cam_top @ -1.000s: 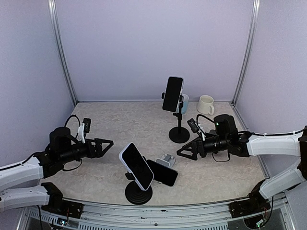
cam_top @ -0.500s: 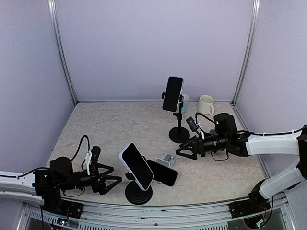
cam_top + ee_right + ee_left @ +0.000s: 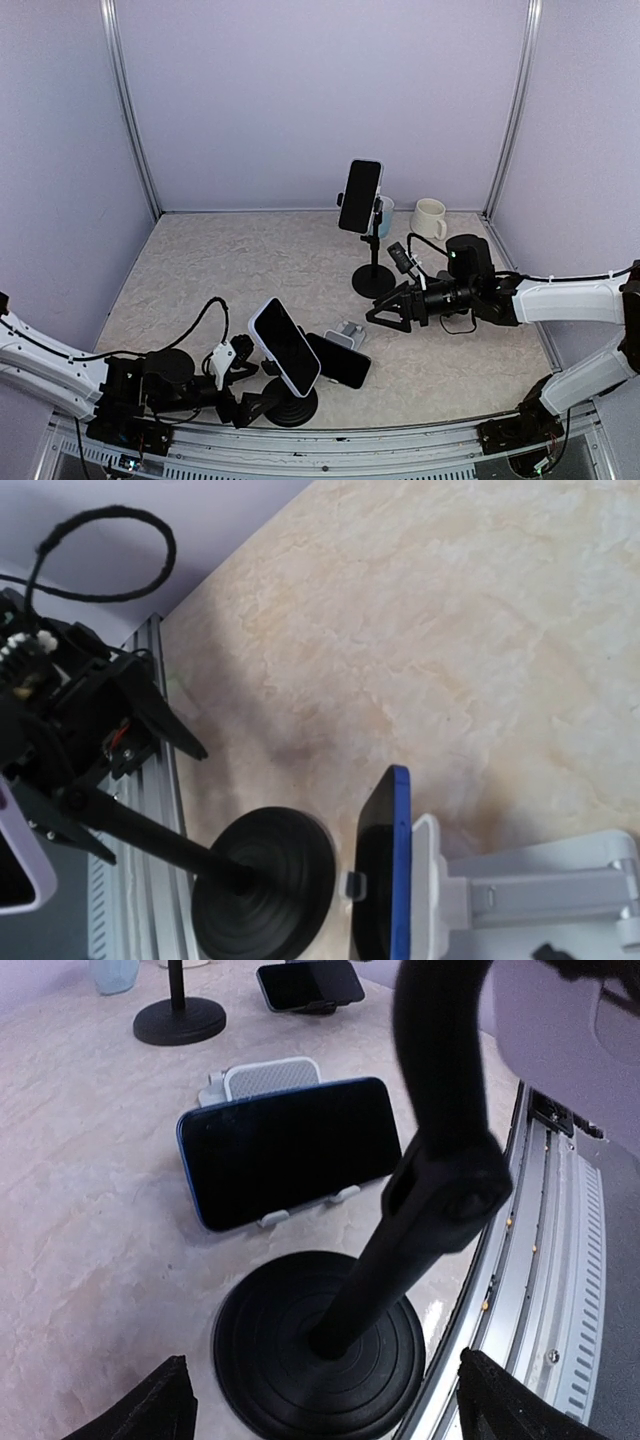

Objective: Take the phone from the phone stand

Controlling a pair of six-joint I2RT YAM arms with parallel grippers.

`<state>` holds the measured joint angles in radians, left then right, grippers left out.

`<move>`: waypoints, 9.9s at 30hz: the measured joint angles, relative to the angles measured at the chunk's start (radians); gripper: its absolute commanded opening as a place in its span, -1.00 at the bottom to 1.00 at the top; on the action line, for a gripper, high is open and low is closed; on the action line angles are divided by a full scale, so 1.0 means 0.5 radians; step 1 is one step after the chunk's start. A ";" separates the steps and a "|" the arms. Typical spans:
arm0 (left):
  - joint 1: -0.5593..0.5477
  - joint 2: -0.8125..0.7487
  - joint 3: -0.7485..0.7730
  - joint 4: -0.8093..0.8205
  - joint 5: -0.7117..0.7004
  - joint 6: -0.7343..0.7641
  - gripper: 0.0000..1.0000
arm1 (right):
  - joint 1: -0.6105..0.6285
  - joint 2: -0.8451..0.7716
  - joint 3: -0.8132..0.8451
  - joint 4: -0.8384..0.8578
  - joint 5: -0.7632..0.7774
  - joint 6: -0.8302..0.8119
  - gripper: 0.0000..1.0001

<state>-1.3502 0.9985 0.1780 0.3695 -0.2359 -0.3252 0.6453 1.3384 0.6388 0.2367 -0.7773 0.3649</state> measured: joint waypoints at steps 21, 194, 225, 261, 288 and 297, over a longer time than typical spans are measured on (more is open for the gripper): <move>-0.011 0.430 0.120 0.629 -0.211 0.325 0.11 | 0.000 -0.008 0.000 0.003 0.002 0.042 0.85; 0.484 0.373 1.055 -0.618 -0.758 1.827 -0.04 | 0.555 1.089 1.543 -0.571 0.565 -0.443 0.54; 0.437 0.327 1.061 -0.585 -0.708 1.961 -0.89 | 0.555 1.097 1.537 -0.562 0.578 -0.411 0.81; 0.394 0.180 1.063 -0.825 -0.696 1.900 -1.00 | 0.570 1.105 1.512 -0.486 0.488 -0.323 -0.76; 0.352 0.261 1.044 -0.717 -0.882 1.871 -0.98 | 0.499 1.032 1.118 0.129 -0.149 -0.080 -0.89; 0.352 0.291 1.033 -0.661 -0.954 1.872 -0.99 | 0.499 0.851 0.993 0.375 -0.211 0.101 -0.90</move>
<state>-1.1744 1.1442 0.6945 0.0391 -0.7132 0.6109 0.8948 1.7641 1.1351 0.4240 -0.8825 0.4152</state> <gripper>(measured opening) 0.247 0.771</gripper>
